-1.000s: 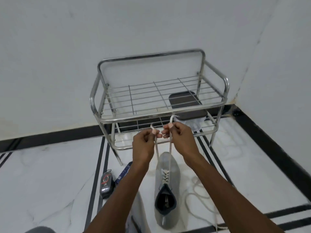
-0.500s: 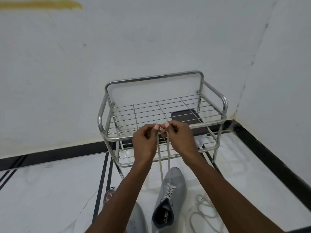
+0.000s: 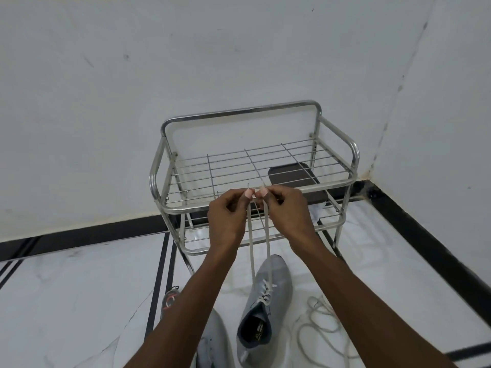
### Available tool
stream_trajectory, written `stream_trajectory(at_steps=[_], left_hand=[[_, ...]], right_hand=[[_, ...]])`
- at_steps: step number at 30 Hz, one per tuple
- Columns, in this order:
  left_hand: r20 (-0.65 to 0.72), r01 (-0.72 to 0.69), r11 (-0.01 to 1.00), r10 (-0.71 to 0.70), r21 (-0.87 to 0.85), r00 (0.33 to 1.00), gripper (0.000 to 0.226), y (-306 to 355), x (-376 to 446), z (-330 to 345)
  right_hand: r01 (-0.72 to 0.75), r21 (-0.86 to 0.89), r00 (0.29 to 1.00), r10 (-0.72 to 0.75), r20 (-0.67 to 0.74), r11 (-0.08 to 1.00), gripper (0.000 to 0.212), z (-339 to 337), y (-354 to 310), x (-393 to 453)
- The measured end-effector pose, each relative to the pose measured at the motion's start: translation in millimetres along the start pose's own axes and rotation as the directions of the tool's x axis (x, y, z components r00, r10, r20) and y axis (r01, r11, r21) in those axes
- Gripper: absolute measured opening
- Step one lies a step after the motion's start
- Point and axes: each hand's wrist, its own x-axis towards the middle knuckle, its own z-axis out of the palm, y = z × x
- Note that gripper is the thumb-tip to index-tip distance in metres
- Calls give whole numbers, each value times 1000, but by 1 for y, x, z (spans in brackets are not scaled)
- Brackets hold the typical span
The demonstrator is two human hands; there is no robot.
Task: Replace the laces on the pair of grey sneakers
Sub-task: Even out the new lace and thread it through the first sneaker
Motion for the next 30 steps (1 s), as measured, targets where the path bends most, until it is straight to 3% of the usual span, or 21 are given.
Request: stream_trajectory(at_steps=[4,11,13,16,20,25,30], left_hand=[[-10,33,998,-32,49,999,16,-24,-8,-2],[-46,226,966,-222,123,974,18,-104,-43,-11],[-47,282,949,-278,139,959,17,-133,-56,-12],[-49,335,896,-335,292,941,13,-178,-81,-12],[-19,370,811,-406,452,914,10,-209,-111,-13],[110,284,786,-405,550,908,27,-213,-126,-14],[172,196,793,-352,576,920,16,-217,-136,-21]], right_hand=[[-69,-48,996,71,45,996,23,0,25,-9],[-287,-165,952,300,59,944,27,1,115,-48],[-370,-183,918,389,82,911,23,5,142,-61],[-476,-228,833,518,193,850,22,12,177,-87],[-428,-342,787,531,313,836,43,26,200,-121],[-301,-368,848,423,318,880,35,28,208,-129],[-308,-359,832,433,346,881,18,20,214,-127]])
